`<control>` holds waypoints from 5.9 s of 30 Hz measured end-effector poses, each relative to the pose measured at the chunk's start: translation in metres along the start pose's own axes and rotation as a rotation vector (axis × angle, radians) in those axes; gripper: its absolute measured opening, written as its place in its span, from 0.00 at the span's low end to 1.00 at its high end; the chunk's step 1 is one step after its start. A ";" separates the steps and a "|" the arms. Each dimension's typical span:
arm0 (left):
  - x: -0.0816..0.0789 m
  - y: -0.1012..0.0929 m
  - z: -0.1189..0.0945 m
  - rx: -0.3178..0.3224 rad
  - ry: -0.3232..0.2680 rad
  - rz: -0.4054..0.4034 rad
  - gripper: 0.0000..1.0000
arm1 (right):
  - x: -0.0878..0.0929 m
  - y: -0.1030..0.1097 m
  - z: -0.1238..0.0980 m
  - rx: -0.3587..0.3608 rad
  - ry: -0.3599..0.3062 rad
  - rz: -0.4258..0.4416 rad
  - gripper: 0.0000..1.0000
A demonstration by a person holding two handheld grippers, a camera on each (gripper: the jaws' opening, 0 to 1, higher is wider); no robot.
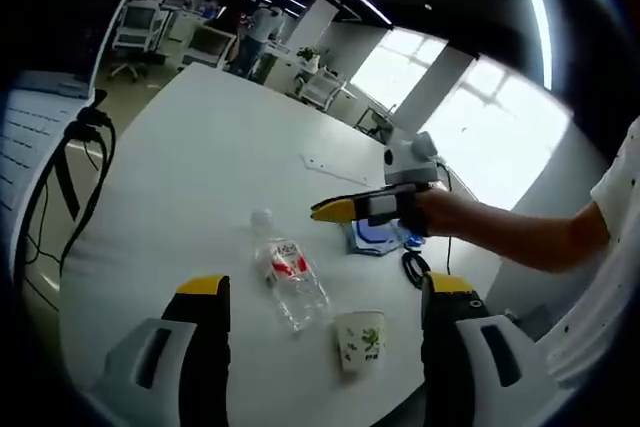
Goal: Arrange the tabletop items into an orderly group along one side of the table until the central work area is clear of visible clutter.
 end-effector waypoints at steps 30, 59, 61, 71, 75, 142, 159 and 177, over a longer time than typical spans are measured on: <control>0.005 0.008 0.020 0.054 -0.034 -0.045 0.80 | 0.005 -0.008 0.060 -0.204 0.017 0.315 0.45; 0.012 0.015 0.026 0.061 -0.031 -0.074 0.79 | 0.007 -0.008 0.075 -0.238 -0.013 0.395 0.21; 0.012 0.014 0.026 0.061 -0.030 -0.072 0.79 | 0.006 -0.008 0.074 -0.236 -0.016 0.392 0.21; 0.012 0.012 0.025 0.062 -0.027 -0.069 0.78 | 0.001 -0.006 0.066 -0.231 -0.031 0.345 0.20; 0.012 0.012 0.026 0.064 -0.025 -0.065 0.78 | -0.001 -0.003 0.063 -0.235 -0.038 0.324 0.20; 0.031 0.021 0.139 0.331 0.188 0.007 0.43 | -0.014 0.044 0.016 -0.212 -0.099 -0.023 0.20; 0.018 0.008 0.145 0.355 0.194 0.113 0.41 | -0.020 0.053 -0.010 -0.169 -0.146 -0.064 0.19; -0.010 -0.018 0.159 0.399 0.164 0.236 0.40 | -0.040 0.050 -0.050 -0.078 -0.250 -0.180 0.19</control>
Point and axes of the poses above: the point that each gripper's makers call its tool centre point, and the gripper's own axes: z roughly forward along the fingers, y roughly to its left, x roughly out of its underside, the point moved 2 cm from there along -z, roughly backward along the fingers, and after that the axes turned 3 degrees about y, right-handed, at the moved point
